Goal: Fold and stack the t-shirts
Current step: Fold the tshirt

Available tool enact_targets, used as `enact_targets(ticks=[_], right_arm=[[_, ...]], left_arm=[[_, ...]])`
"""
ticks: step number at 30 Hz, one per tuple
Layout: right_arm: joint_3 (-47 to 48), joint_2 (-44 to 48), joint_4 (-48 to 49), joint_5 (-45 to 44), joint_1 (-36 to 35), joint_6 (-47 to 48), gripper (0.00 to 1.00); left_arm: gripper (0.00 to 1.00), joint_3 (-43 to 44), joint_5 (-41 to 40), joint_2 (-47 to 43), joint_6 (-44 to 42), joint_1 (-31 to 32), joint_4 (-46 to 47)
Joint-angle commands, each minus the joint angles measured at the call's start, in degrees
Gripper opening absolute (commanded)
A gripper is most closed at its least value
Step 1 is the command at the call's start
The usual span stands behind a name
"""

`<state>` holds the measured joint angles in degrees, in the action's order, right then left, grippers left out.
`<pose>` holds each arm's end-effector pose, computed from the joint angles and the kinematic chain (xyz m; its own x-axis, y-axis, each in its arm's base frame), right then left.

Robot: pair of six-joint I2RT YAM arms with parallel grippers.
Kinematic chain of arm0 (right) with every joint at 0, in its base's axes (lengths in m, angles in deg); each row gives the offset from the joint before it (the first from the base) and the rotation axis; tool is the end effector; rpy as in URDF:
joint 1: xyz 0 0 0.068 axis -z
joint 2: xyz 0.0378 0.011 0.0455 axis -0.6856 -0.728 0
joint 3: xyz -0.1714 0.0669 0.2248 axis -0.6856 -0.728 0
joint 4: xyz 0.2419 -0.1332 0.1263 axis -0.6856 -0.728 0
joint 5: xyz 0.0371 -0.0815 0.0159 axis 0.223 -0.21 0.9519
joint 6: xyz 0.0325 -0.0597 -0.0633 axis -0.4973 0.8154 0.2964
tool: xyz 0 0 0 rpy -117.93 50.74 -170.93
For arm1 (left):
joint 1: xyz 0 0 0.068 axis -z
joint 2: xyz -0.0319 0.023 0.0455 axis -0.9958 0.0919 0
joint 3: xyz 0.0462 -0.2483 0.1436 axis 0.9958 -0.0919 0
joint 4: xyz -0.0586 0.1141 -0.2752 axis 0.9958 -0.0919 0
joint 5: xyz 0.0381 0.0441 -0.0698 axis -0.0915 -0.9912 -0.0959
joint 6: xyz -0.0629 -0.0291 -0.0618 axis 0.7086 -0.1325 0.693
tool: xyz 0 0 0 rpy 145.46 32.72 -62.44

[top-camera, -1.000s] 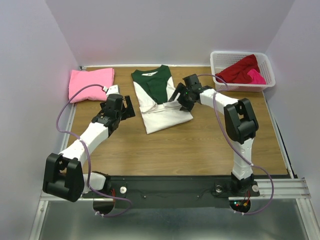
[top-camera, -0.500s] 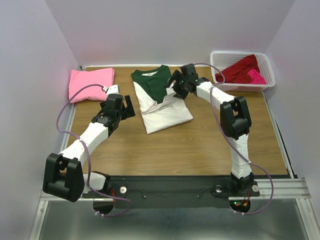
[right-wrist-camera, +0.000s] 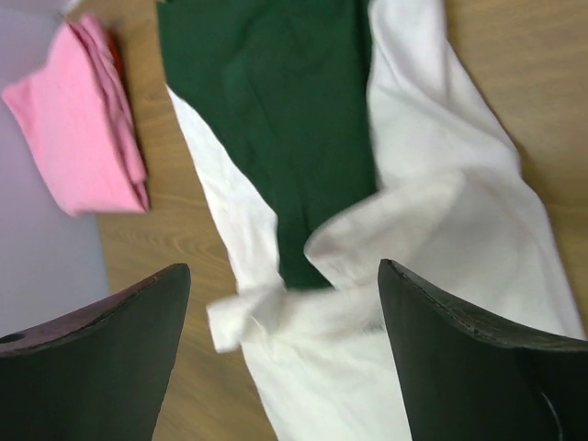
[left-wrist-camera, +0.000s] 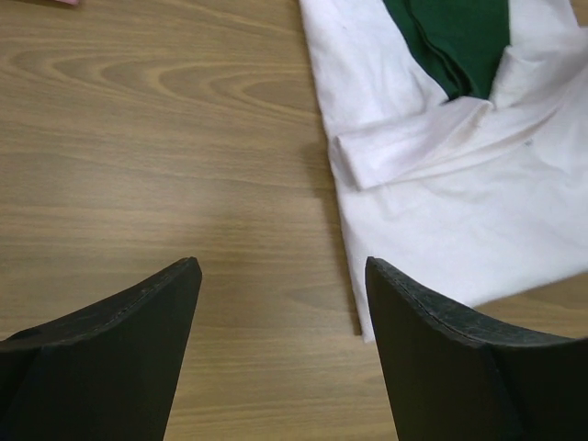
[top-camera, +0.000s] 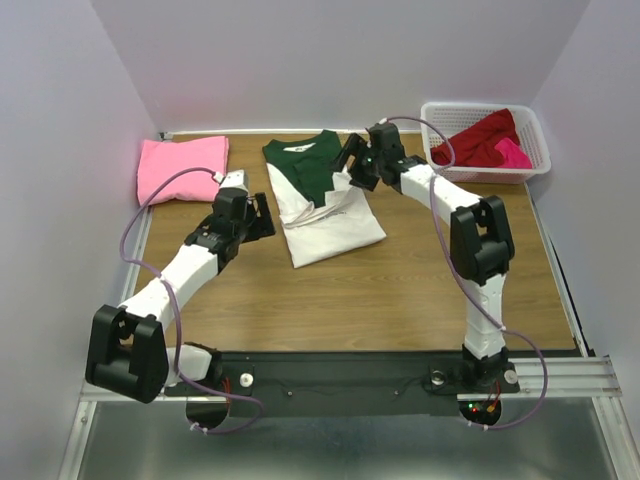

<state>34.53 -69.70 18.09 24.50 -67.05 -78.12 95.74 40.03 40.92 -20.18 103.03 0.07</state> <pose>0.5353 0.2514 0.2113 -0.7417 0.4598 -0.4883 0.0237 0.7455 0.6661 0.3391 -0.1032 0.2334 -0.5196 -0.1994 -0.8308 0.0473 0.9642 -0.2610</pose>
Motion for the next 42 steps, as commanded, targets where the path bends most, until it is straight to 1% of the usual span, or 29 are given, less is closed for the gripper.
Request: enact_targets(ticks=[1, 2, 3, 5, 6, 8, 9, 10, 11, 12, 13, 15, 17, 18, 19, 22, 23, 24, 25, 27, 28, 31, 42], right_arm=[[-8.3, 10.0, 1.7, -2.1, 2.4, 6.3, 0.89], [-10.2, 12.8, 1.6, -2.4, 2.5, 7.1, 0.89], [-14.4, 14.4, 1.5, -2.5, 2.9, 7.9, 0.89], [-18.4, 18.4, 1.4, -2.8, 3.9, 9.1, 0.89], [-21.8, 19.7, 1.4, -2.9, 4.3, 9.9, 0.89], [-25.4, 22.6, 1.2, -4.0, 5.0, 11.2, 0.89], [-26.8, 25.2, 1.2, -4.8, 5.7, 12.6, 0.9], [-29.9, 26.7, 1.2, -4.9, 6.2, 13.4, 0.9], [-31.1, 29.0, 1.1, -4.8, 7.3, 13.7, 0.9], [-32.5, 30.2, 0.9, -3.9, 8.1, 14.3, 0.9], [-33.7, 31.3, 1.0, -3.5, 8.7, 14.6, 0.9], [-36.8, 34.1, 0.7, -1.9, 10.8, 15.6, 0.9], [-39.5, 35.7, 0.3, -1.2, 11.8, 16.0, 0.9], [-40.2, 36.3, 0.3, -0.4, 12.7, 16.2, 0.9], [-41.0, 37.3, 0.2, 0.0, 13.1, 16.4, 0.9], [-42.9, 37.9, 0.1, 1.4, 14.3, 16.4, 0.9], [-43.5, 38.0, 0.1, 2.0, 14.7, 16.4, 0.9], [-43.7, 38.0, 0.1, 2.3, 14.9, 16.4, 0.9], [-43.9, 38.0, 0.1, 2.5, 15.1, 16.3, 0.9], [-43.9, 37.9, 0.0, 2.9, 15.5, 16.3, 0.9], [-43.9, 38.0, 0.0, 3.0, 15.6, 16.3, 0.9], [-43.9, 38.4, 0.0, 3.5, 15.8, 16.4, 0.9], [-45.4, 39.3, -0.3, 5.1, 16.8, 16.0, 0.9]], left_arm=[[0.83, 2.5, 5.6, 3.2, 3.5, 3.7, -0.6], [0.83, 3.0, 5.6, 4.2, 4.0, 5.0, -0.6], [0.83, 4.8, 5.5, 5.6, 4.3, 7.6, -0.6], [0.84, 8.1, 5.2, 10.1, 4.4, 11.0, -0.6], [0.84, 9.3, 4.3, 11.7, 4.2, 11.8, -0.7], [0.84, 13.2, 1.4, 16.3, 2.7, 13.4, -1.4], [0.85, 14.5, -0.8, 17.6, 1.5, 14.8, -1.7], [0.88, 15.8, -6.9, 20.1, 0.3, 15.4, -2.3], [0.91, 18.1, -9.9, 21.1, -2.9, 15.9, -2.6], [0.97, 19.4, -15.1, 22.3, -4.1, 16.5, -3.0], [0.99, 20.9, -17.4, 23.4, -5.2, 16.6, -3.7], [0.99, 24.5, -22.4, 26.1, -9.5, 16.8, -6.3], [0.99, 26.0, -25.2, 27.3, -12.5, 17.4, -6.1], [0.99, 26.2, -28.0, 27.5, -13.8, 17.6, -5.7], [0.99, 26.2, -29.0, 27.7, -16.8, 17.9, -5.0], [0.99, 26.7, -27.9, 28.9, -20.2, 18.0, -4.1], [0.99, 26.9, -24.7, 29.5, -22.1, 18.1, -3.9], [0.99, 26.9, -24.7, 29.5, -22.5, 18.1, -3.8], [0.99, 26.8, -21.5, 29.6, -22.9, 18.2, -3.4], [0.99, 26.3, -19.5, 29.7, -25.2, 18.9, -2.7], [0.99, 26.1, -20.8, 30.0, -26.0, 19.9, -2.1], [0.99, 26.9, -25.3, 32.6, -27.3, 20.4, -2.1], [0.99, 31.3, -30.4, 39.5, -28.9, 20.3, -1.4]])
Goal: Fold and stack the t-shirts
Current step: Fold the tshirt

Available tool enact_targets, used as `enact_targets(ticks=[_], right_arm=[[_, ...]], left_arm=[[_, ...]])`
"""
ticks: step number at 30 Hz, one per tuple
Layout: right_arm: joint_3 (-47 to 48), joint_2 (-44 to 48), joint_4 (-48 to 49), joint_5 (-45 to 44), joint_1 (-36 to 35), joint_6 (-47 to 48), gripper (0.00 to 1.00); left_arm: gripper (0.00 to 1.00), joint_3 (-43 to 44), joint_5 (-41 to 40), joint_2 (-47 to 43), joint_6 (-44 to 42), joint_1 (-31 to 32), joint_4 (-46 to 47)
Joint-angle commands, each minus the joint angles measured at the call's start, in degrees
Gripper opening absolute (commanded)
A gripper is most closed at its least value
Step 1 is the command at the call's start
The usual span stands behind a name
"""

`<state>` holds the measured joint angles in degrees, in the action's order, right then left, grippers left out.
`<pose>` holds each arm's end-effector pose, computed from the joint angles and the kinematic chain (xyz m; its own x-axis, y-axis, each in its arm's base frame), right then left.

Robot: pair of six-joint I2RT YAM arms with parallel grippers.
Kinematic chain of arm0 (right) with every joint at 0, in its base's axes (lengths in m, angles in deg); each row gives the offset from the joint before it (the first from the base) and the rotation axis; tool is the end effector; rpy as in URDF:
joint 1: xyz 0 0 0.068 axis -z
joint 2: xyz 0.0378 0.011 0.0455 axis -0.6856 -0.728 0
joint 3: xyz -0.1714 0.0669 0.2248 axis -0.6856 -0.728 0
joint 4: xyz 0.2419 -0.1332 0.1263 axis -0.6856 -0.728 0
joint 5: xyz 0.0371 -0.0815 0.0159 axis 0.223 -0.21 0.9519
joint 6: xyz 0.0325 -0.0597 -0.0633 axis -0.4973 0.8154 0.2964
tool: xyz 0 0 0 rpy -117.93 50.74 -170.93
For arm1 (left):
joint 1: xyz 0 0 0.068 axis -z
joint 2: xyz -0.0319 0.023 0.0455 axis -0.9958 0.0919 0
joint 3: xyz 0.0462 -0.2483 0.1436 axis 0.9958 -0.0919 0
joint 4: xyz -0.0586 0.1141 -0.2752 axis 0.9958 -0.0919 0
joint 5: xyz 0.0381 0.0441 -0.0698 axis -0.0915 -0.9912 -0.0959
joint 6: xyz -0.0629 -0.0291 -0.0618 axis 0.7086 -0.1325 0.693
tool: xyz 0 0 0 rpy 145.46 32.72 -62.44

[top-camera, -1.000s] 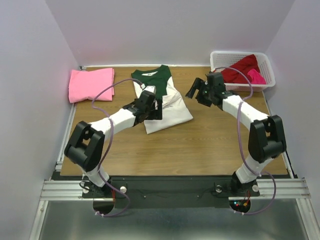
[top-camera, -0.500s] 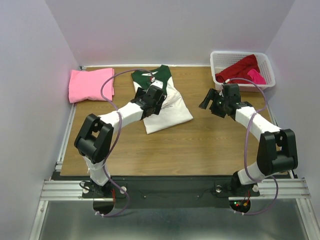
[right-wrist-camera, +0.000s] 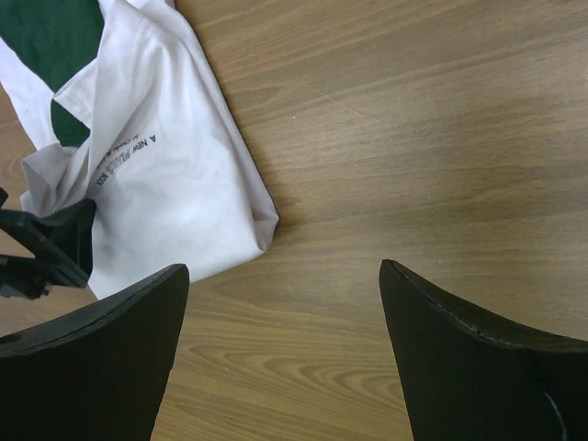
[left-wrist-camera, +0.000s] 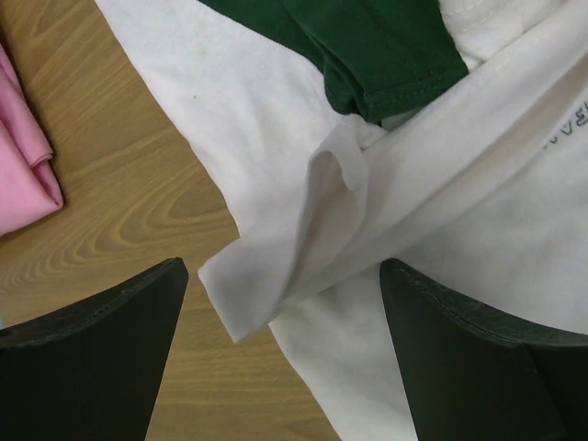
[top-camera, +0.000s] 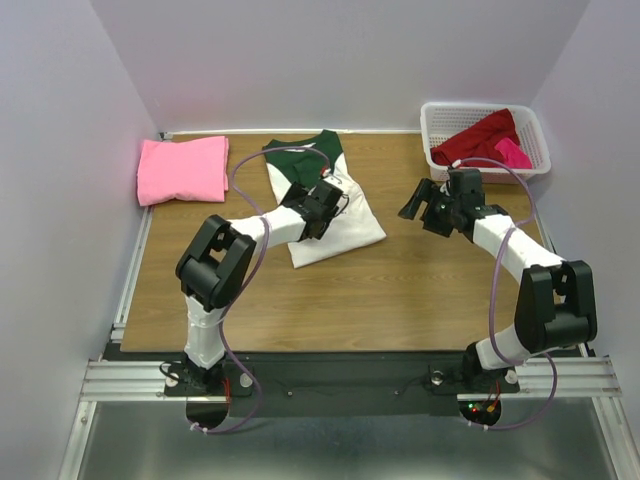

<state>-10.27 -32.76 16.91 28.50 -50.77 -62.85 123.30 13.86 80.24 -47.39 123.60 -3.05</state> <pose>0.3856 0.0709 0.1970 -0.7419 0.4165 -0.5254 0.1079 0.8476 0.5195 0.4098 -0.2734 0.1486 -0.5154 0.5380 -0.6671 0.2975 0.8423 0.4494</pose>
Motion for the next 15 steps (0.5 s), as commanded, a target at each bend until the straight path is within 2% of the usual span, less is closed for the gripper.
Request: enact_targets(ticks=[1, 15], right_arm=[[-0.6, 2.3, 0.8, 1.1, 0.6, 0.7, 0.9], [-0.2, 2.0, 0.7, 2.4, 0.9, 0.5, 0.9]], left_arm=[[0.99, 3.9, -5.4, 0.5, -1.8, -0.3, 1.8], [0.98, 10.0, -11.4, 4.0, -4.4, -4.2, 2.2]])
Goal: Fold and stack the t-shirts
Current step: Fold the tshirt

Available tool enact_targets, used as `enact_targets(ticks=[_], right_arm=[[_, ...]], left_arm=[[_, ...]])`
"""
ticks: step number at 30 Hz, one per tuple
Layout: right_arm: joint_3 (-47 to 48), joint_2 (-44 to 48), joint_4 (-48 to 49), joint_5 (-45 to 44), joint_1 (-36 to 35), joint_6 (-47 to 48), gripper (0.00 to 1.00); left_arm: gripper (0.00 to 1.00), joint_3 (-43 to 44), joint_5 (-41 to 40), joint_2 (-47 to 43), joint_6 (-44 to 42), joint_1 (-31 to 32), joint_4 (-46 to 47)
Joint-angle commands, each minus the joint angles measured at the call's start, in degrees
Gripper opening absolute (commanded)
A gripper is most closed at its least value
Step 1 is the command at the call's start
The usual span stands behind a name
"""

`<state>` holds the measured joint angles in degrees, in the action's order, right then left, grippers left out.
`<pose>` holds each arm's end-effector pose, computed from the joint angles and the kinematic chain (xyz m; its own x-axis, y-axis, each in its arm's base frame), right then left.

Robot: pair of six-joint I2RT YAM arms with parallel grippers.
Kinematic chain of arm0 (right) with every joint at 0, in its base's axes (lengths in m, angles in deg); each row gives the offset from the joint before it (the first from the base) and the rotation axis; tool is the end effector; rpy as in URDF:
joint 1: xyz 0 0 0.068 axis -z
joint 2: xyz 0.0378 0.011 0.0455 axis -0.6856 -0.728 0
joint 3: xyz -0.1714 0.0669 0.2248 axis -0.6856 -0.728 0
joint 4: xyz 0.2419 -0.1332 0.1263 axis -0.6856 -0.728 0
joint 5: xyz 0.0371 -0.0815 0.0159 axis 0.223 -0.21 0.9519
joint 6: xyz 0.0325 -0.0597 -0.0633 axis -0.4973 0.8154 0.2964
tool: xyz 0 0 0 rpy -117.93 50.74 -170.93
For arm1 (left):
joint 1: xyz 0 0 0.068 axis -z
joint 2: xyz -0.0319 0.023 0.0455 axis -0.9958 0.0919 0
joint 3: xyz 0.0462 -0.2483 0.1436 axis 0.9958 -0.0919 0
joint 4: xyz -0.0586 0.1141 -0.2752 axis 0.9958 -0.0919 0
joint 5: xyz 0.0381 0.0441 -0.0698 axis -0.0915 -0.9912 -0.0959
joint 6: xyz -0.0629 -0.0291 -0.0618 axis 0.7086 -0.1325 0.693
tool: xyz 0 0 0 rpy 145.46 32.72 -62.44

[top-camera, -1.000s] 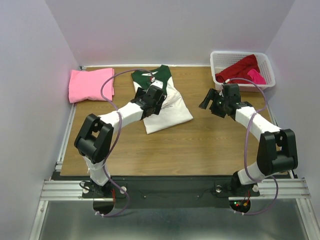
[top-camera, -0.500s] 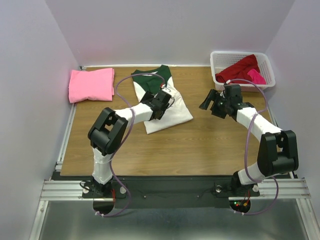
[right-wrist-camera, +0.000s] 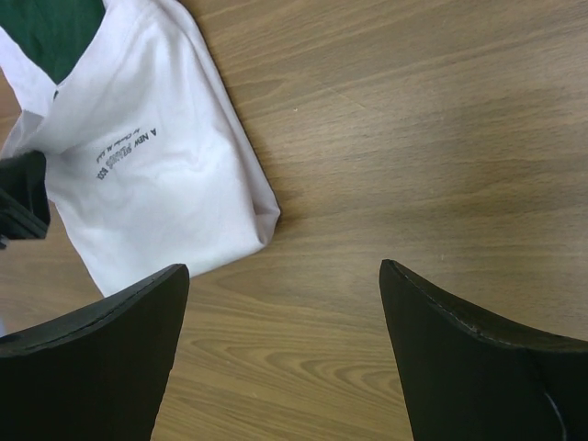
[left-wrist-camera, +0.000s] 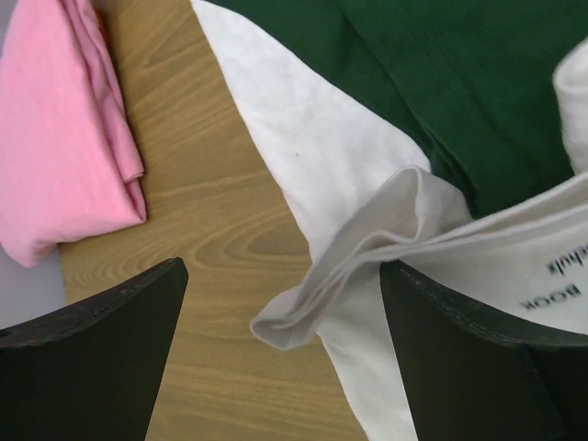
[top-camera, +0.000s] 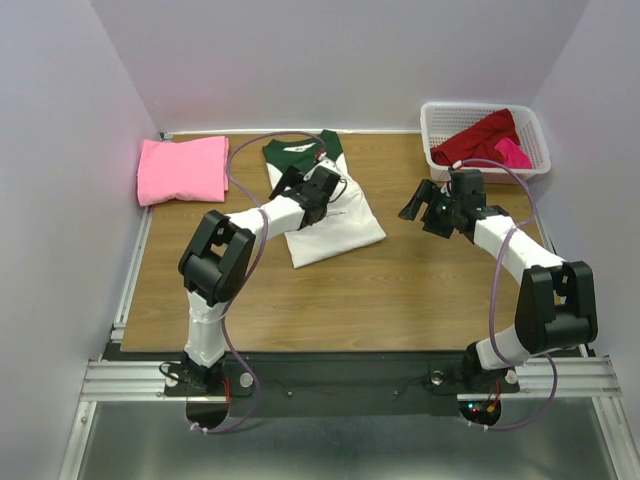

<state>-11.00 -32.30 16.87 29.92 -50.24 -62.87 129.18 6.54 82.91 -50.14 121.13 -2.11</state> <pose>0.3824 0.0689 0.1953 -0.7494 0.4189 -0.5128 0.1049 0.8397 0.5328 0.4434 -0.2611 0.1706 -0.5030 0.5247 -0.6868 0.1526 0.8360 0.5270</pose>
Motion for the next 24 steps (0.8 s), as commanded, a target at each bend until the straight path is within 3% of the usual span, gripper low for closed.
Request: enact_targets(ticks=[1, 8, 12, 16, 18, 19, 21, 24], right_arm=[[0.5, 1.6, 0.7, 1.1, 0.5, 0.6, 0.9], [2.5, 1.2, 0.2, 3.8, 0.5, 2.6, 0.89], [4.9, -1.4, 0.1, 8.3, 0.3, 2.4, 0.79], [8.6, -5.8, 0.3, 12.0, -1.5, 1.3, 0.65], [11.1, -7.9, 1.4, 14.4, -3.1, 0.2, 0.59], [12.6, -10.3, 2.3, 15.7, -4.9, -0.7, 0.51], [14.4, -12.7, 3.2, 17.2, -6.7, -1.3, 0.37], [15.6, -16.0, 6.9, 18.1, -9.6, -3.2, 0.26]], left_arm=[[0.98, 6.0, -4.6, 1.9, -1.9, -2.1, 1.1], [0.98, 16.7, -5.5, 4.5, 5.9, -5.9, -7.8], [0.96, 19.4, -3.8, -0.6, 14.1, -6.2, -16.7], [0.88, 15.3, 6.1, -8.8, 27.0, -6.2, -22.5], [0.81, 10.7, 16.9, -13.7, 28.7, -6.3, -18.5], [0.74, 6.4, 23.4, -15.7, 30.7, -6.7, -15.5], [0.68, 2.3, 29.8, -16.2, 32.1, -8.0, -12.1], [0.54, -2.0, 39.1, -14.5, 33.0, -10.9, -7.5]])
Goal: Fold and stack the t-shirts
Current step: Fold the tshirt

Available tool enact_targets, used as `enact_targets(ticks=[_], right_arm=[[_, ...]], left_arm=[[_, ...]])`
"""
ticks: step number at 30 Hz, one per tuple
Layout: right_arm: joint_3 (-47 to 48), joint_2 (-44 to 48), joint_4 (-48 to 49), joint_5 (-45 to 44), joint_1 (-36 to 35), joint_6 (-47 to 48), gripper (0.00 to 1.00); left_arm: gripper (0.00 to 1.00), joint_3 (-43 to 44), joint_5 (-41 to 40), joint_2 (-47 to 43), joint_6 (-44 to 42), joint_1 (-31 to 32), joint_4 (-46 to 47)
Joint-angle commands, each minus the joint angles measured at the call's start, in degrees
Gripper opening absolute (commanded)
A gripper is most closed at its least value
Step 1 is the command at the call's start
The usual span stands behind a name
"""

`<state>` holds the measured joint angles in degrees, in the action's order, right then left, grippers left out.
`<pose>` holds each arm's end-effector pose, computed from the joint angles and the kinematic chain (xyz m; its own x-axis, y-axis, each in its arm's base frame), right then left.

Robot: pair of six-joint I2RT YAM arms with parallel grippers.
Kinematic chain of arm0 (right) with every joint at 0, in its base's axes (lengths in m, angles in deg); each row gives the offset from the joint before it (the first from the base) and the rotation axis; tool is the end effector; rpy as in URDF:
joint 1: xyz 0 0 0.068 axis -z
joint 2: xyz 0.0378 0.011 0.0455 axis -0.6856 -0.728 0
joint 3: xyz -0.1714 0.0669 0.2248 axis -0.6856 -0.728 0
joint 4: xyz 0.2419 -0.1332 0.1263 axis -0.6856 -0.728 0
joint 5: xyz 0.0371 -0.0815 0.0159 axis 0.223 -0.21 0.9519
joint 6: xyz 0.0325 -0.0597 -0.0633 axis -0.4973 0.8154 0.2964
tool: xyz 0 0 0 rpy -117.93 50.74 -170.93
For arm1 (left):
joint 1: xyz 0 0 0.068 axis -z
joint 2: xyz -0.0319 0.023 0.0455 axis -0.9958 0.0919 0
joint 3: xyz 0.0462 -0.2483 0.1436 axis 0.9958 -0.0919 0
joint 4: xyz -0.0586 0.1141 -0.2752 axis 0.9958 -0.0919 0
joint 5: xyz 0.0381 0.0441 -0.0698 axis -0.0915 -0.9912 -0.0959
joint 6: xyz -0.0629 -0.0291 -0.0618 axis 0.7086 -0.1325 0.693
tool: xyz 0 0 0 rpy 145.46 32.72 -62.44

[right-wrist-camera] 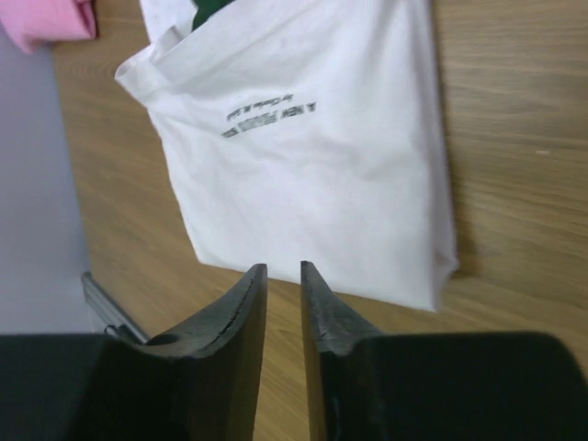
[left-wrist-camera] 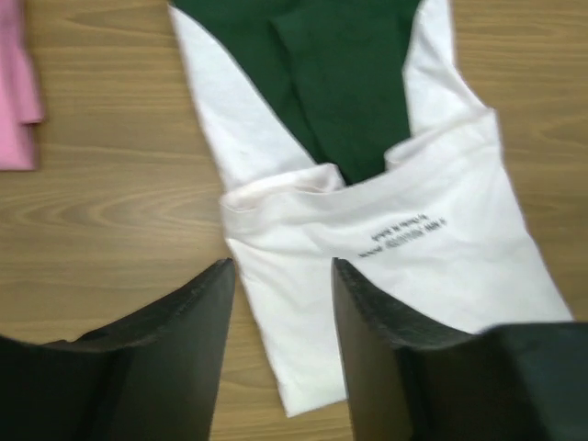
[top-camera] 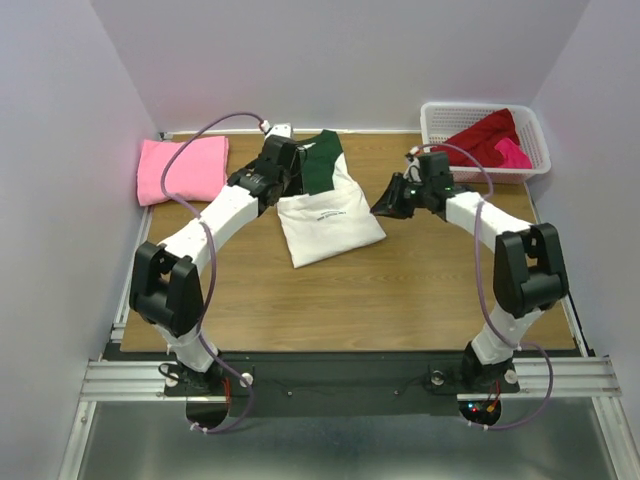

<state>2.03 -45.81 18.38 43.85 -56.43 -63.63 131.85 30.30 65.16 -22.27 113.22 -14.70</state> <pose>0.4287 0.1421 0.1980 -0.8552 0.2811 -0.4355 -0.1020 0.7325 0.6731 0.4273 -0.2064 0.3018 -0.5309 -0.0625 -0.8451 0.0957 0.9865 -0.1331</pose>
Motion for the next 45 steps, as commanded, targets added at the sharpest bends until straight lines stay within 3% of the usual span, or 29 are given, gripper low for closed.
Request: enact_targets(ticks=[1, 4, 10, 18, 23, 26, 30, 36, 40, 45], right_arm=[[2.3, -2.9, 6.9, 4.4, -4.1, -3.5, 0.23], [-0.1, -6.0, 12.5, 6.1, -4.3, -5.3, 0.15], [-4.6, -12.3, 17.9, 4.2, -3.9, -2.6, 0.02], [-12.3, -14.0, 23.8, 4.9, 0.6, -1.4, 0.01], [-12.2, -10.6, 23.7, 8.6, 1.0, -0.3, 0.02], [-10.8, -6.4, 23.6, 11.3, 0.8, -1.5, 0.08], [-10.1, -4.4, 23.7, 12.2, 0.8, -2.2, 0.09], [-10.0, -5.3, 23.7, 11.8, 0.8, -1.8, 0.08], [-10.0, -6.9, 23.8, 11.8, 0.8, -1.0, 0.08], [-11.4, -9.8, 23.8, 9.7, 0.8, 0.5, 0.04]], left_arm=[[0.5, -6.3, 19.2, 3.7, 5.3, -3.6, 6.4], [0.46, -7.6, 24.2, 7.1, 5.3, -5.3, 10.8], [0.4, -5.4, 24.9, 15.1, 4.9, -8.5, 13.9], [0.39, -5.4, 28.0, 19.9, 5.5, -12.9, 14.9], [0.53, -8.4, 33.0, 14.0, 7.1, -12.9, 15.2], [0.66, -13.4, 34.9, 3.2, 9.6, -12.4, 16.1], [0.68, -21.4, 35.9, -5.6, 13.3, -9.3, 17.3], [0.54, -31.9, 36.4, -8.1, 18.4, -3.0, 21.2], [0.3, -34.3, 34.1, -7.1, 19.5, -2.8, 22.6], [0.22, -34.6, 32.0, -3.6, 20.0, -2.8, 22.7]])
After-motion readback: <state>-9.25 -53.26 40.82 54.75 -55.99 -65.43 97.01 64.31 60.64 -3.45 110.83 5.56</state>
